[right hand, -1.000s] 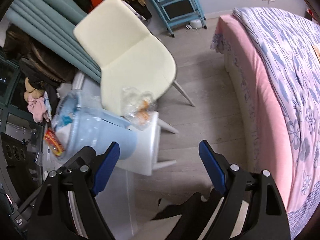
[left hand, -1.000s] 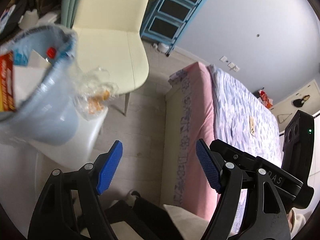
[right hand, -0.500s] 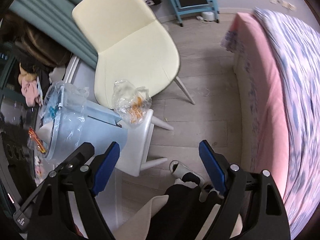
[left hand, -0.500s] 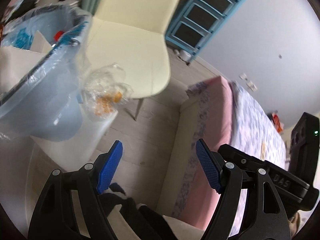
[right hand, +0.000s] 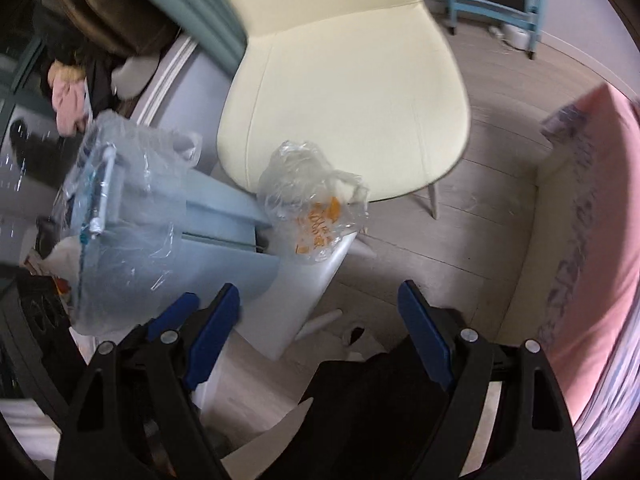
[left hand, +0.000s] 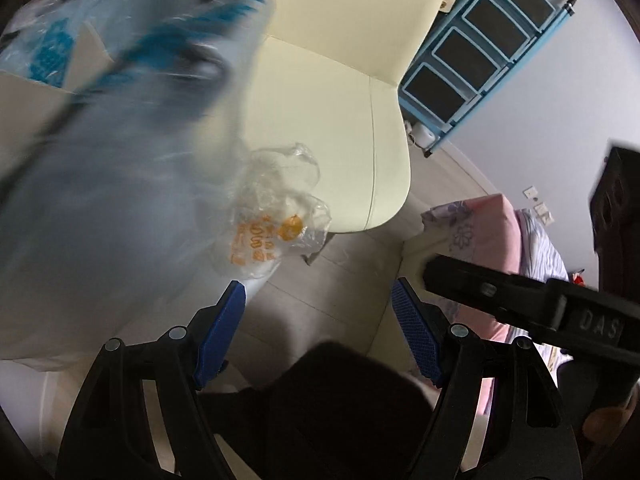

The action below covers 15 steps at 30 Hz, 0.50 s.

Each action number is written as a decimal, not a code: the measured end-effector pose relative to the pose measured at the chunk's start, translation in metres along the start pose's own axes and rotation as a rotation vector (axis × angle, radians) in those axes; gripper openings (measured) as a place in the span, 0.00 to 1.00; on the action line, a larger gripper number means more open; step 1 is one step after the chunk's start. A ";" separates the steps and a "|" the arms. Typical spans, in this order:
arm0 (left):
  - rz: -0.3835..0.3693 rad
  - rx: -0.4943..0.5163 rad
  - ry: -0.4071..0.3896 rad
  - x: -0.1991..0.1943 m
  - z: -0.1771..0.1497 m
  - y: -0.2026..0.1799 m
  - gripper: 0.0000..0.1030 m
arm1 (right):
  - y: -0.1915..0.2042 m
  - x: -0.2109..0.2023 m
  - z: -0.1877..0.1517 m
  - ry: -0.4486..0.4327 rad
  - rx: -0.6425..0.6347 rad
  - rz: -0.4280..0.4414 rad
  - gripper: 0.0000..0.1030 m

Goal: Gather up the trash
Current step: 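Move both tools toward the clear plastic bag on the chair seat, then grasp the clear plastic bag with the left tool while the right tool pinches it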

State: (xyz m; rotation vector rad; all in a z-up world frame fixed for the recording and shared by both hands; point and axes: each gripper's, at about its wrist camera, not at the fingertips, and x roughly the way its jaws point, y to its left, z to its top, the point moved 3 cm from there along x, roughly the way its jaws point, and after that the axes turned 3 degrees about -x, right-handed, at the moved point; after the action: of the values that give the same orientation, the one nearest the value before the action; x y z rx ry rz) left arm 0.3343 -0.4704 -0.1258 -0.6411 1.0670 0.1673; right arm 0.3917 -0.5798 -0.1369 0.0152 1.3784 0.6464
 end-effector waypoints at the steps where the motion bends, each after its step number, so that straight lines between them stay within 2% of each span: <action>1: 0.023 -0.010 -0.017 0.003 -0.001 -0.003 0.70 | 0.000 0.007 0.006 0.020 -0.020 -0.002 0.76; 5: 0.025 -0.182 -0.044 0.026 0.001 0.005 0.70 | -0.005 0.029 0.031 0.086 -0.117 0.010 0.76; 8: 0.097 -0.287 -0.128 0.050 -0.001 0.008 0.70 | -0.007 0.052 0.049 0.123 -0.231 0.026 0.76; 13: 0.164 -0.472 -0.199 0.095 -0.012 0.018 0.69 | -0.016 0.102 0.072 0.197 -0.419 0.085 0.76; 15: 0.173 -0.517 -0.213 0.111 -0.017 0.023 0.69 | -0.022 0.119 0.076 0.232 -0.445 0.113 0.76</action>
State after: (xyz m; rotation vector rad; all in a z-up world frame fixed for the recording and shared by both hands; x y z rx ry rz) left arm 0.3659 -0.4802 -0.2350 -0.9695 0.8726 0.6626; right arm 0.4759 -0.5195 -0.2356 -0.3486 1.4341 1.0644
